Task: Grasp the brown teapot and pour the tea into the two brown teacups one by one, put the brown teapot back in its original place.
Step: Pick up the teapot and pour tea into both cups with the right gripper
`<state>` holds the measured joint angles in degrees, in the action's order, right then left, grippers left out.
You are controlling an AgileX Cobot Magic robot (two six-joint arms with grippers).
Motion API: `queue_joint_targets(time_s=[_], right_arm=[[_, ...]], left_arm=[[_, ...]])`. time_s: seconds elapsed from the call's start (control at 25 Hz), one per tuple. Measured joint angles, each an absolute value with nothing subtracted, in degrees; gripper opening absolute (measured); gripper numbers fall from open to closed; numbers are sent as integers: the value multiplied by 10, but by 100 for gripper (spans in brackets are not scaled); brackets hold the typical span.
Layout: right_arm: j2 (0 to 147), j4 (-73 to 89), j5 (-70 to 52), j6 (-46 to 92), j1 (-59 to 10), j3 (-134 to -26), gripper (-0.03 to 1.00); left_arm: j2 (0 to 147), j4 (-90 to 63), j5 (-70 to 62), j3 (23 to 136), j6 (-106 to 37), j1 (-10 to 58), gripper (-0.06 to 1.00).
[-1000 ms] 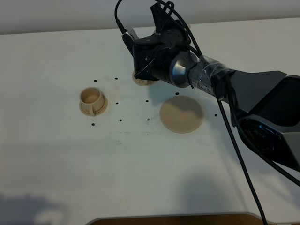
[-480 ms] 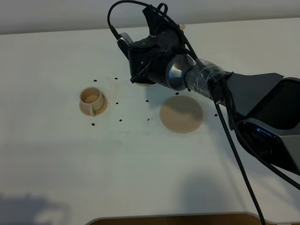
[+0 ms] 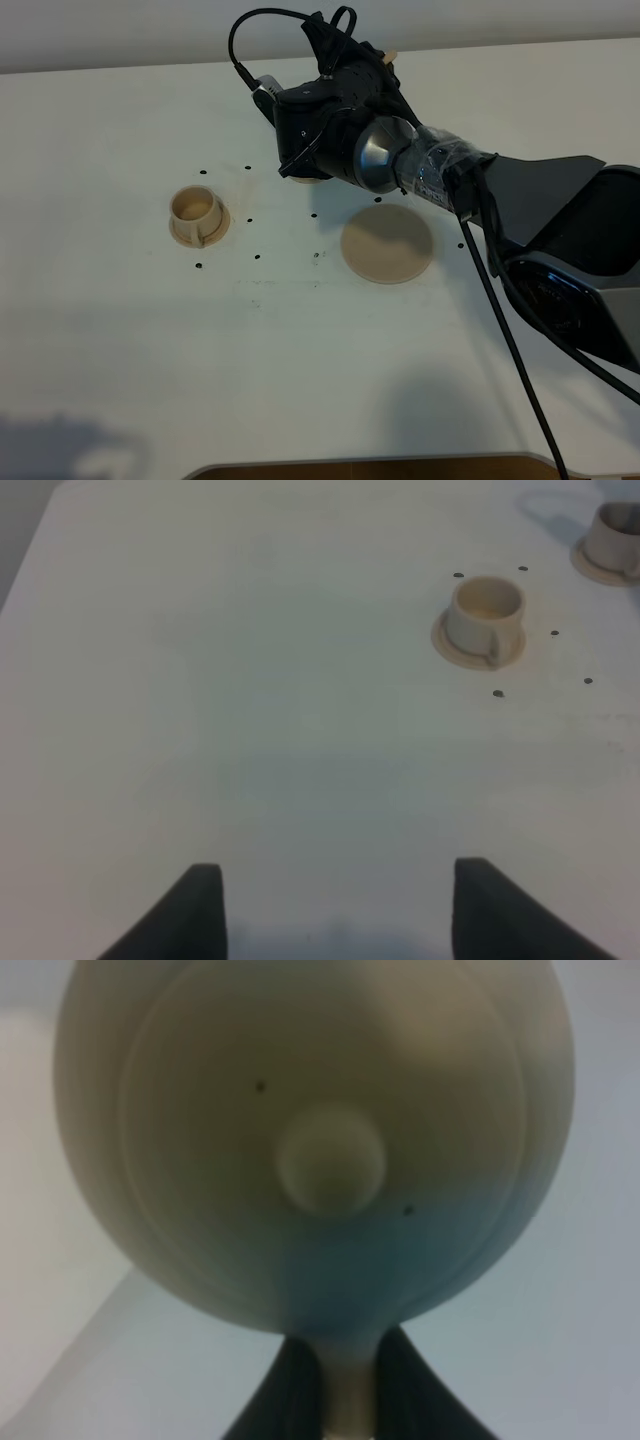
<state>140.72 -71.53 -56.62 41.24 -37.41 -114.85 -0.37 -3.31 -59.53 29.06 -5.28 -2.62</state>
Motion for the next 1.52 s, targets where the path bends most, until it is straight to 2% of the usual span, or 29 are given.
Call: queue_joint_targets(time_s=[1.24,1.52], right_arm=[[1407,-756,-557,413,-374,-1148,12],[1407,-708,-556,382,-374,-1148,12]], left_arm=[[-4,-33,-595,291,-53,-26,53],[-4,-33,-595,291,-53,-26,53]])
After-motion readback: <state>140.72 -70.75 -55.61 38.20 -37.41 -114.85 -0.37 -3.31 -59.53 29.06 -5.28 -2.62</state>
